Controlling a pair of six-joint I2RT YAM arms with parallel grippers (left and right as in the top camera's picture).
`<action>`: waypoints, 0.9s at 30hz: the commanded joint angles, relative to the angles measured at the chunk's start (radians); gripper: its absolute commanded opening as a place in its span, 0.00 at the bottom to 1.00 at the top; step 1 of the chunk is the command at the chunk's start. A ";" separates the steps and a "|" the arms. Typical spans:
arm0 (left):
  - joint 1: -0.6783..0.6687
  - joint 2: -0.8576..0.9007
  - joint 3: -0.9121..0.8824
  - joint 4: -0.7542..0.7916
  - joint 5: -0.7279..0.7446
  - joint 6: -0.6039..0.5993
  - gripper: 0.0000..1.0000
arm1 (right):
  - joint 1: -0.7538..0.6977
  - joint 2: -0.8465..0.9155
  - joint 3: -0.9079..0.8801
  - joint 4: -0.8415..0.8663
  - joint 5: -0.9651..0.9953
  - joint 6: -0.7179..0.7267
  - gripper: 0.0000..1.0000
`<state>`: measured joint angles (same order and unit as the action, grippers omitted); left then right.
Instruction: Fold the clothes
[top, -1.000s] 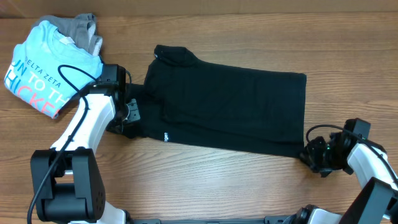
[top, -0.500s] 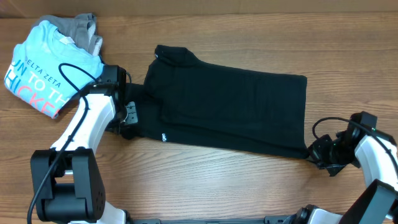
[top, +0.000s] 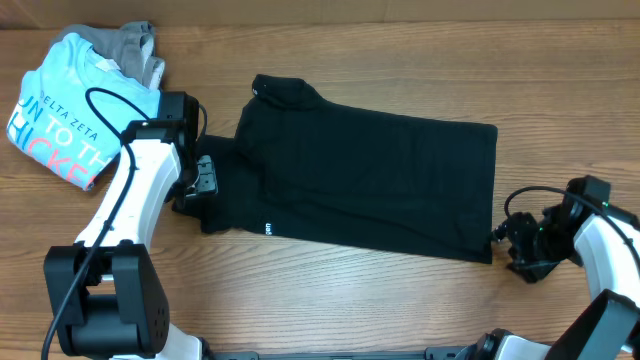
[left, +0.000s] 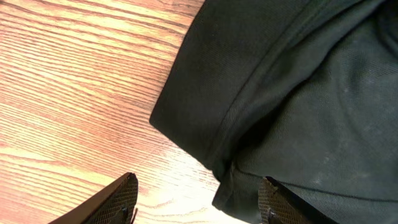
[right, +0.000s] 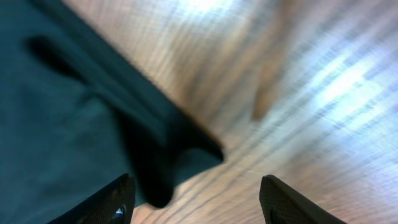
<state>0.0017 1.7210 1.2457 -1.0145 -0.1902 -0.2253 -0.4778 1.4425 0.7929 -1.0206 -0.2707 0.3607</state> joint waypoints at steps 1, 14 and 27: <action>0.003 0.005 0.037 -0.011 0.079 0.026 0.64 | 0.000 -0.008 0.067 -0.014 -0.111 -0.080 0.68; 0.003 0.004 0.038 0.001 0.281 0.054 0.66 | 0.060 -0.006 -0.006 0.008 -0.192 -0.124 0.50; 0.003 0.004 0.038 -0.004 0.288 0.054 0.65 | 0.102 -0.006 -0.054 0.076 -0.172 0.007 0.48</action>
<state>0.0017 1.7210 1.2594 -1.0161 0.0799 -0.1978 -0.3790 1.4425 0.7425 -0.9440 -0.4442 0.3378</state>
